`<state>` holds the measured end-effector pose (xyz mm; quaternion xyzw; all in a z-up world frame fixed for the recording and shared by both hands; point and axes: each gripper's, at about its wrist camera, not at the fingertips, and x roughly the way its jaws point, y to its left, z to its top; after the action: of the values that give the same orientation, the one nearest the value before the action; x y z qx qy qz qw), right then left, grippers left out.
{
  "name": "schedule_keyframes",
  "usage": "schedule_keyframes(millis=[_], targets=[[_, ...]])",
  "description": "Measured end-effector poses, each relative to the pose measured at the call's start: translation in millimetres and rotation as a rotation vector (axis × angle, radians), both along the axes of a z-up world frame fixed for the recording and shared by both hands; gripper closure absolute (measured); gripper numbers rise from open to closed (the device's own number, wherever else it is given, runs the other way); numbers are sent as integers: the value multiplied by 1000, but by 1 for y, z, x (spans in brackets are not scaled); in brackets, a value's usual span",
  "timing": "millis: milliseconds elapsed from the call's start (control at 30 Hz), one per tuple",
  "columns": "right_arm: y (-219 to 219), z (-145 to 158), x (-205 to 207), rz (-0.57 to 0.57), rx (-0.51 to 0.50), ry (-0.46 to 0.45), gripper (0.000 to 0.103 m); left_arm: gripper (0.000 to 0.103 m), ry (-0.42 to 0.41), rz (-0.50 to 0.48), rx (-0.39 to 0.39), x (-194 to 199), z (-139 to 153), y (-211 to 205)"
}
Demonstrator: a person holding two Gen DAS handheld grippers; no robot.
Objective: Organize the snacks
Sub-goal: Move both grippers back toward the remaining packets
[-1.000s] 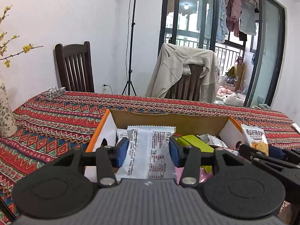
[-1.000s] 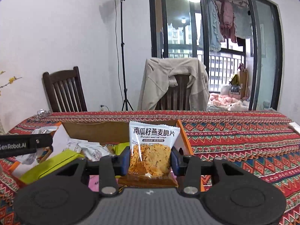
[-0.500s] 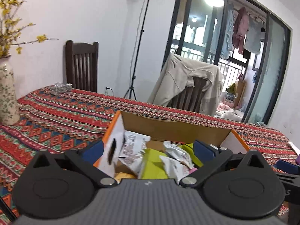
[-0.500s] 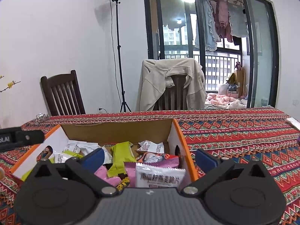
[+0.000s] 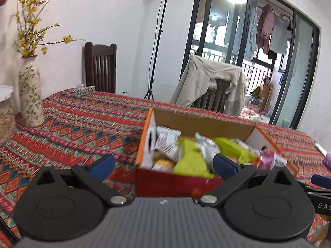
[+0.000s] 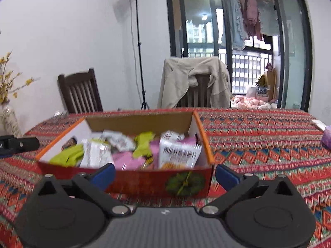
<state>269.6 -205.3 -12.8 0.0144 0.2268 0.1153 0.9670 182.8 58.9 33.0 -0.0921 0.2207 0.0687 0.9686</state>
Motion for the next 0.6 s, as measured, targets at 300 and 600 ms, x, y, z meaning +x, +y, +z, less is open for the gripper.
schedule_keyframes(millis=[300, 600], targets=[[40, -33, -9, 79, -51, 122, 0, 0, 49, 3, 16, -30, -33, 19], [83, -53, 18, 77, -111, 217, 0, 0, 52, 3, -68, -33, -55, 38]])
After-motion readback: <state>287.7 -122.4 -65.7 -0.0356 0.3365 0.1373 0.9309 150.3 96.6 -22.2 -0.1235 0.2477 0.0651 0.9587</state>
